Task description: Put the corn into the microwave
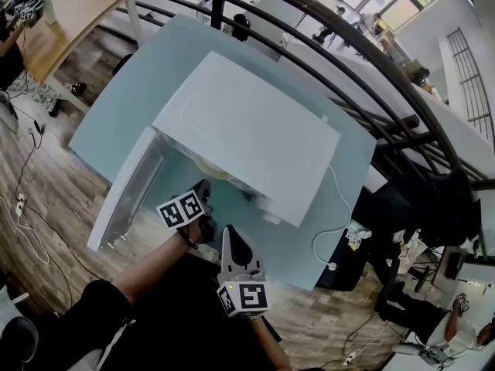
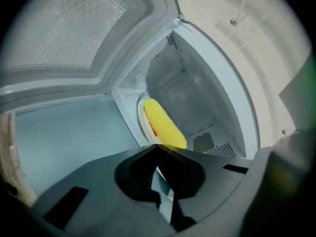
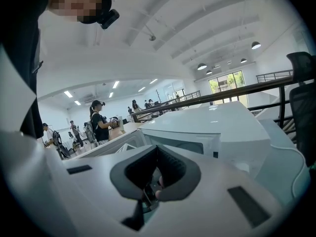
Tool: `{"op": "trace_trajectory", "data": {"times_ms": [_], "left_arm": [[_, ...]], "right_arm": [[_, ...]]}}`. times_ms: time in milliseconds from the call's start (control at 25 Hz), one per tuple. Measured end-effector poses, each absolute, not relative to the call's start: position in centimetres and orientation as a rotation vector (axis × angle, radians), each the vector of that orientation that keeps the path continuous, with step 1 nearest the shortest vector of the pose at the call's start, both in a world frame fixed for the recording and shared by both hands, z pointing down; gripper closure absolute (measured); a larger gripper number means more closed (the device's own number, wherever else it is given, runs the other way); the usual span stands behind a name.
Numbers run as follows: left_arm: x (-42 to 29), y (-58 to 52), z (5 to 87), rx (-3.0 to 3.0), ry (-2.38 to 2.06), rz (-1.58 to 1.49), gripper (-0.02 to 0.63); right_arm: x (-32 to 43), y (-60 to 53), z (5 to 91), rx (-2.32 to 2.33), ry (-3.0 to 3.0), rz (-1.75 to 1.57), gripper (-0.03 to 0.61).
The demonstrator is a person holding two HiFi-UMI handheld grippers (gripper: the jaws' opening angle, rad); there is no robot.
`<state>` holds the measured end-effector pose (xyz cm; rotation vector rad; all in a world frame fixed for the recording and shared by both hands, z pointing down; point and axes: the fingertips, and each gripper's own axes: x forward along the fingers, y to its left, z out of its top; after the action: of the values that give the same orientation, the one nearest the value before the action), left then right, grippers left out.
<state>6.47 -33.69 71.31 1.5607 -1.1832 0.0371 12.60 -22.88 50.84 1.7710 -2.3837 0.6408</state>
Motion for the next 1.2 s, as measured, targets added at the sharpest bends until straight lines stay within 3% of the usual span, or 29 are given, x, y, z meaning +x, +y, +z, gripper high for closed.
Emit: {"op": "trace_trajectory", "data": {"times_ms": [1200], "left_arm": [[6.9,-27.5,52.3,2.631,-1.053,0.204,0.612]], "right_arm": [[14.7,-22.9,49.9,1.932,-2.360,0.614,0.569]]}}
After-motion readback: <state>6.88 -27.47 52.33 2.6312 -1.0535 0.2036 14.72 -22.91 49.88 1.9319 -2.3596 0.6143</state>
